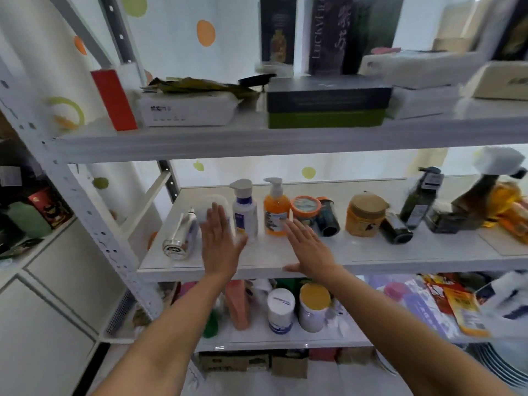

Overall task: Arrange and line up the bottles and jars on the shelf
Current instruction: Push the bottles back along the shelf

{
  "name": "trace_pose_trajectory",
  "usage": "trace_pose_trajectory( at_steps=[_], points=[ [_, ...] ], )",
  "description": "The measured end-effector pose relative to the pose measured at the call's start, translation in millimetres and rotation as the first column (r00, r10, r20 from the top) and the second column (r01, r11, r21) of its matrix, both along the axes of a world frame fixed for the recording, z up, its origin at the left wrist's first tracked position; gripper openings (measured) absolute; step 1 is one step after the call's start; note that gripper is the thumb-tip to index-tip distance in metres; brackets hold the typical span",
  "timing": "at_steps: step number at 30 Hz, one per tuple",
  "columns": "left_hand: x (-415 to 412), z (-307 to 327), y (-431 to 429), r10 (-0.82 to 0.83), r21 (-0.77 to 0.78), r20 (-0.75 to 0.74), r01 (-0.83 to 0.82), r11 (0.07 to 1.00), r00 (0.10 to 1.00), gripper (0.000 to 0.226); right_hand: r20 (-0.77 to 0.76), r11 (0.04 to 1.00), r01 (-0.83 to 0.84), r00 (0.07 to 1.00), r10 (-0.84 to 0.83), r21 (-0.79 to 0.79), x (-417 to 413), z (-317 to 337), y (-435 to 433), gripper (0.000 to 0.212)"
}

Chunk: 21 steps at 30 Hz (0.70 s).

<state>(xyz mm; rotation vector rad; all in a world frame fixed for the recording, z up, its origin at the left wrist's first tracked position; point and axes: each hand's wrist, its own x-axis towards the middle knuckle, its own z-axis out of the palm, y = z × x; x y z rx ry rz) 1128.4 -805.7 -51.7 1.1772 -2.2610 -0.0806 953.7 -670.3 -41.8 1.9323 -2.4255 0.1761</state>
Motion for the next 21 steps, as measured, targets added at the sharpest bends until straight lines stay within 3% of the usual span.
trace_pose_trajectory(
  at_steps=[3, 9, 14, 21],
  points=[
    [-46, -6, 54, -0.194, 0.022, 0.183, 0.193, 0.981, 0.964, 0.102, -0.001, 0.993, 0.107, 0.994, -0.107, 0.056, -45, 2, 53, 0.119],
    [-154, 3, 150, -0.441, 0.156, 0.313, 0.412, 0.898, 0.841, 0.113, 0.031, 0.975, 0.222, 0.974, -0.222, 0.025, -122, 10, 139, 0.126],
    [-270, 20, 221, -0.589, 0.264, 0.35, 0.527, 0.808, 0.729, 0.118, 0.026, 0.936, 0.351, 0.936, -0.351, -0.025, -204, 14, 212, 0.128],
    [-434, 8, 318, -0.723, 0.22, 0.343, 0.696, 0.683, 0.6, 0.115, -0.011, 0.855, 0.518, 0.855, -0.519, -0.028, -346, 13, 327, 0.125]
  ],
)
